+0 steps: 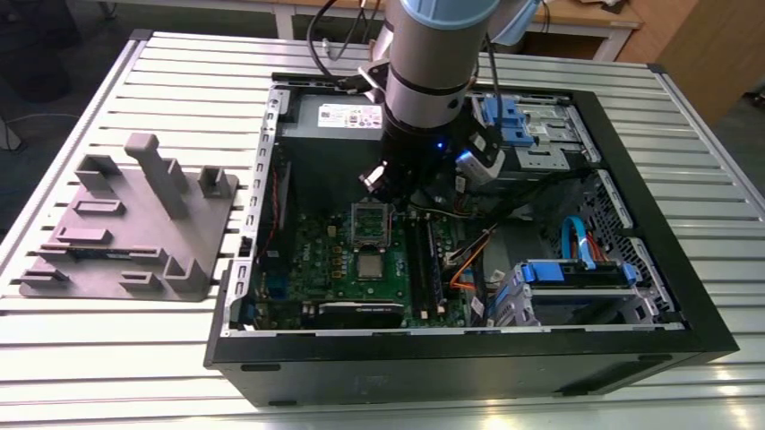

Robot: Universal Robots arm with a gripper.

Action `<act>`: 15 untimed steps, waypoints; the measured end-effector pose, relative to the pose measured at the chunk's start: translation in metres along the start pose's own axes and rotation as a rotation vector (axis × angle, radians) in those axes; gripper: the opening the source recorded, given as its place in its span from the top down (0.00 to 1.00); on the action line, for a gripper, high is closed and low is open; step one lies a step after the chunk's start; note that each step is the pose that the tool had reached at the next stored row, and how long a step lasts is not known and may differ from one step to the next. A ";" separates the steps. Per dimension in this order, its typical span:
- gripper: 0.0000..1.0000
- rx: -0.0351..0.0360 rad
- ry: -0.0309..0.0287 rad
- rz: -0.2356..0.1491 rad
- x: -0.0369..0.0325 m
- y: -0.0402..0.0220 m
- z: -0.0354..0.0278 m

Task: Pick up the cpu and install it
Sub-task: 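Close the cpu cover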

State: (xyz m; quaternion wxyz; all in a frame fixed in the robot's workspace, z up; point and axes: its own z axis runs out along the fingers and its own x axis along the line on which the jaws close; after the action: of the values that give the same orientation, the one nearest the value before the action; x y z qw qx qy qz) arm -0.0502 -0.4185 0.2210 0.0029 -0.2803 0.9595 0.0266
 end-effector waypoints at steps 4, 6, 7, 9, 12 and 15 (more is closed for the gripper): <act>0.90 0.0001 0.0003 -0.001 0.0000 0.0000 -0.0001; 0.90 -0.0002 0.0012 -0.017 0.0000 0.0000 -0.0001; 0.90 -0.0004 0.0017 -0.028 0.0000 0.0000 -0.0002; 0.90 -0.0005 0.0024 -0.040 0.0000 0.0000 -0.0007; 0.90 -0.0010 0.0030 -0.056 0.0000 0.0001 -0.0025; 0.90 -0.0015 0.0033 -0.068 -0.0001 0.0002 -0.0036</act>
State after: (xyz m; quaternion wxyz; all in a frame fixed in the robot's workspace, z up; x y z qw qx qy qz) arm -0.0502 -0.4185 0.2246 0.0020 -0.3130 0.9494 0.0268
